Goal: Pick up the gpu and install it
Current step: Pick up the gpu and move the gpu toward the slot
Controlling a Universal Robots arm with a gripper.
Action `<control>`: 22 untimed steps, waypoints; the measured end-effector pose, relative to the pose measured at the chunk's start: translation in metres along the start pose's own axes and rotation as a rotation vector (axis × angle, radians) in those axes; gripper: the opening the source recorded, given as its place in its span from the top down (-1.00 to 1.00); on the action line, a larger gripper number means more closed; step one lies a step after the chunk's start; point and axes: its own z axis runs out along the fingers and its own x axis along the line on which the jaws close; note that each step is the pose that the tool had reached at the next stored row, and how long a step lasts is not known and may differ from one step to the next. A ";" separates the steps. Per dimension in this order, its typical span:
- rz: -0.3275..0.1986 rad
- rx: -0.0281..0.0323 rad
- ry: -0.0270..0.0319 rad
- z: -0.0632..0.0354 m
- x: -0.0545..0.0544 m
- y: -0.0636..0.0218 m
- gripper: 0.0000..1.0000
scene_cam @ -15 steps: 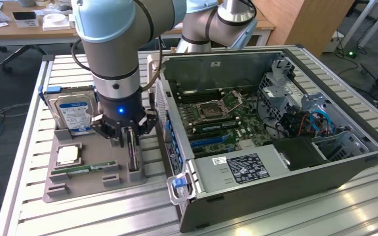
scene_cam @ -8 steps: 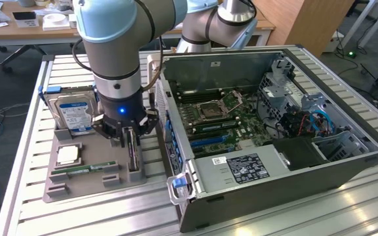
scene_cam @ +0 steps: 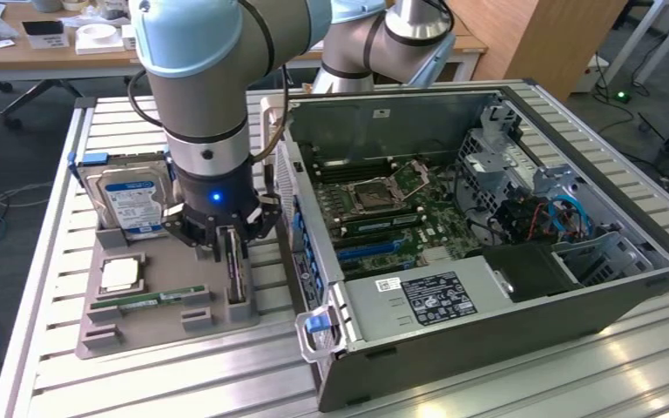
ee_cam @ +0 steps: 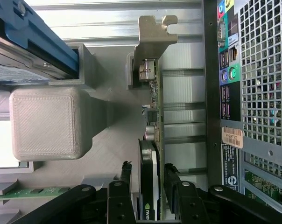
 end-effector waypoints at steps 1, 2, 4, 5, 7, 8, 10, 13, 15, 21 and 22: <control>0.000 0.0001 0.0000 0.0000 0.000 0.0000 0.17; 0.000 0.0000 0.0001 0.0000 0.000 0.0000 0.17; 0.000 0.0000 0.0000 0.0000 0.000 0.0000 0.17; 0.000 0.0000 0.0000 0.0000 0.000 0.0000 0.17; 0.000 0.0000 0.0000 0.0000 0.000 0.0000 0.17; 0.000 0.0000 0.0000 0.0000 0.000 0.0000 0.17; 0.000 0.0000 0.0000 0.0000 0.000 0.0000 0.20; 0.000 0.0000 0.0000 0.0000 0.000 0.0000 0.34; 0.000 0.0000 0.0000 0.0000 0.000 0.0000 0.34; 0.000 0.0000 0.0000 0.0000 0.000 0.0000 0.34; 0.000 0.0000 0.0000 0.0000 0.000 0.0000 0.34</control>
